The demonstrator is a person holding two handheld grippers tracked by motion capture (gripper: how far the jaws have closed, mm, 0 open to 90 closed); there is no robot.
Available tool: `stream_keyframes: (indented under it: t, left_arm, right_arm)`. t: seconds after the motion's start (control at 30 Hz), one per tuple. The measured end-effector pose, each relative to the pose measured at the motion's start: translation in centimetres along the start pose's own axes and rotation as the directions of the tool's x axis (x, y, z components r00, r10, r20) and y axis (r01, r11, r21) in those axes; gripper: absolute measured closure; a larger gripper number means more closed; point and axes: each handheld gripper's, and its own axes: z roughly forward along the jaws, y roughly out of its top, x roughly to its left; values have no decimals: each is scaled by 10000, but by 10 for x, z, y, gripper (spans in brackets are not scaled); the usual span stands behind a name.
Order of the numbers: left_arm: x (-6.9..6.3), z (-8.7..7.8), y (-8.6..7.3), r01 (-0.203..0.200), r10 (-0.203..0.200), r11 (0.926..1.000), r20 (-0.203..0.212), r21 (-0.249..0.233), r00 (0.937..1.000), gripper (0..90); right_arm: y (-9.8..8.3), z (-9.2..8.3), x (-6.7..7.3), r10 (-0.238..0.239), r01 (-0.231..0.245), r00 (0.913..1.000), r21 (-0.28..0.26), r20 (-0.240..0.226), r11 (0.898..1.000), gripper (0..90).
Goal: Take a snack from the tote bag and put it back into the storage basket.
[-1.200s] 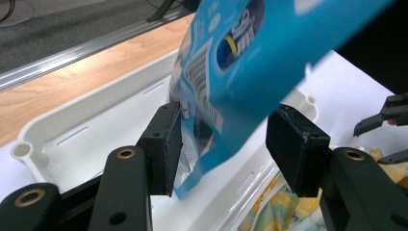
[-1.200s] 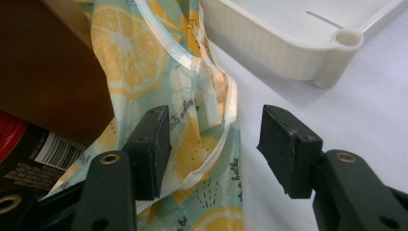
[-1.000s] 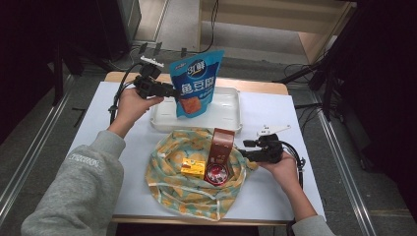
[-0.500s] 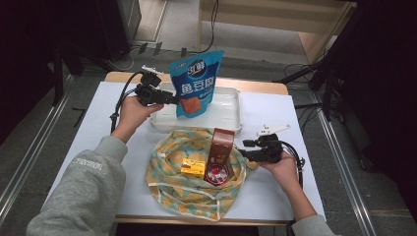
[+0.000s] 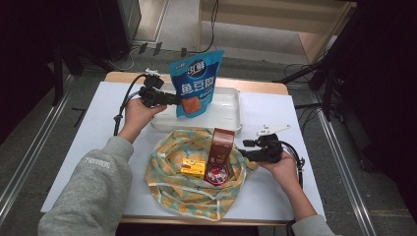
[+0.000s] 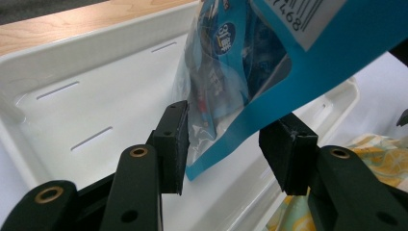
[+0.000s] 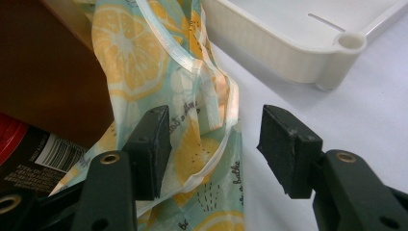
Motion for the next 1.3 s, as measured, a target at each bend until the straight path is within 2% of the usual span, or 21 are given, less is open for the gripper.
stream_keyframes:
  t: [0.13,0.27,0.37,0.63,0.87,1.0,1.3]
  left_arm:
    - [-2,4,0,-94,96,9997,-103,227,9999,616]
    - [-4,7,0,-21,25,9993,-111,380,9999,699]
    - [-5,10,0,-44,61,9982,-280,593,9996,738]
    - [-5,10,2,12,22,9975,-485,703,9988,828]
    - [-4,14,6,421,-385,9975,-627,571,9973,853]
    - [-2,18,7,708,-693,9970,-485,315,9964,861]
    - [3,21,9,769,-765,9970,-405,73,9962,874]
  right_arm:
    - [0,0,0,-7,7,10000,-19,14,10000,451]
    - [0,0,0,-17,17,10000,-28,1,10000,451]
    - [0,0,0,-25,25,10000,-20,11,10000,451]
    - [0,0,0,-42,42,10000,-29,8,10000,451]
    - [1,0,0,-55,55,10000,-47,3,10000,452]
    - [1,0,0,-89,89,10000,-70,23,9999,452]
    - [1,0,0,-108,109,9999,-71,32,9999,453]
